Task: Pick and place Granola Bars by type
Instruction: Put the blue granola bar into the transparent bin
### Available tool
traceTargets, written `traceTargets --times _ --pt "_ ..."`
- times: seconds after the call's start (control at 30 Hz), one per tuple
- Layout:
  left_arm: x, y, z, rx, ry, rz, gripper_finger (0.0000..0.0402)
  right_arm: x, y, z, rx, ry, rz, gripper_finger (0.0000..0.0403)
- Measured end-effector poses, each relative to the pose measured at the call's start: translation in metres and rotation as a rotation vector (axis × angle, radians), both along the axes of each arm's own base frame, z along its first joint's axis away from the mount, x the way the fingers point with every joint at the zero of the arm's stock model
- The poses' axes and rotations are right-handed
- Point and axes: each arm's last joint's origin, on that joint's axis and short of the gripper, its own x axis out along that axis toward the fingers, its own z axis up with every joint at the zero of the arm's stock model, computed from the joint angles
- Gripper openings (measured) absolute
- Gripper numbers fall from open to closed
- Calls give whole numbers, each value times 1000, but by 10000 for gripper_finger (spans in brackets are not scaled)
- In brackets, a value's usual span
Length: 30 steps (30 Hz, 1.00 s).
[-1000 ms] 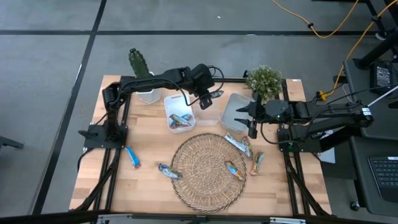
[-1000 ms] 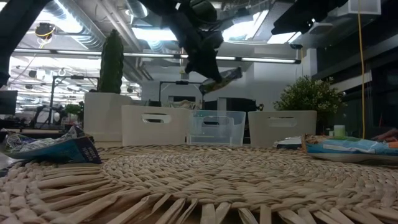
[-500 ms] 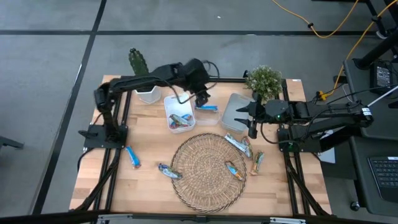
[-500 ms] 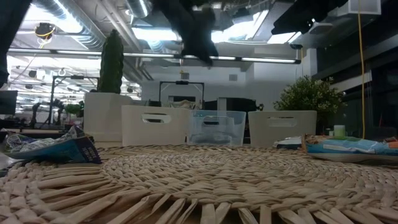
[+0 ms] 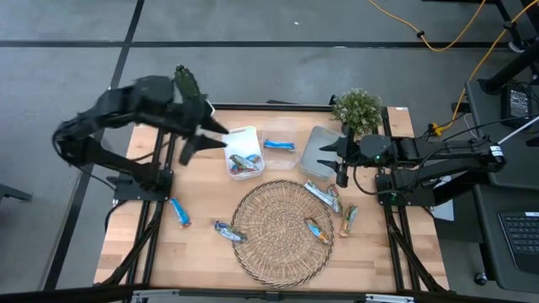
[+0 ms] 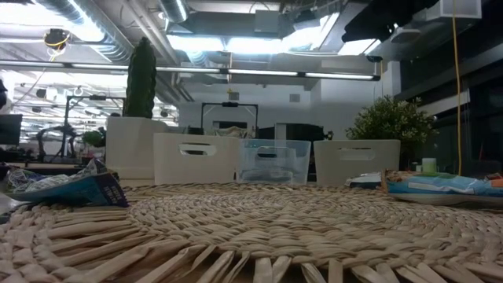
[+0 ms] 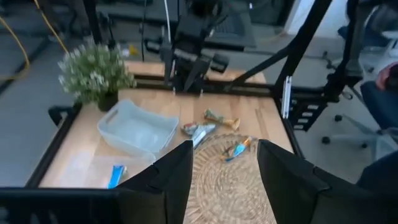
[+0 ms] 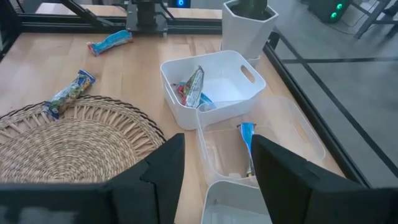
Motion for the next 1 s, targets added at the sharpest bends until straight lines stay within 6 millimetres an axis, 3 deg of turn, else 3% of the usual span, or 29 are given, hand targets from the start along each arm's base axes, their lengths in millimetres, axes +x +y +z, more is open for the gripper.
traceTargets --times 0.13,0.33,0.57,0.77,1.0 --pt "-15 -17 7 -21 -39 -1 171 1 0 1 -2 -14 1 187" --pt "0 -45 -8 -94 100 -115 169 2 0 3 1 -36 1 187" --pt "25 -85 -76 30 717 -121 163 2 0 4 1 -50 1 187" --pt "49 -114 -121 98 788 -160 149 2 1 4 -12 -41 46 187" --pt "69 -132 -179 76 915 -84 157 2 2 3 -43 -25 91 187"
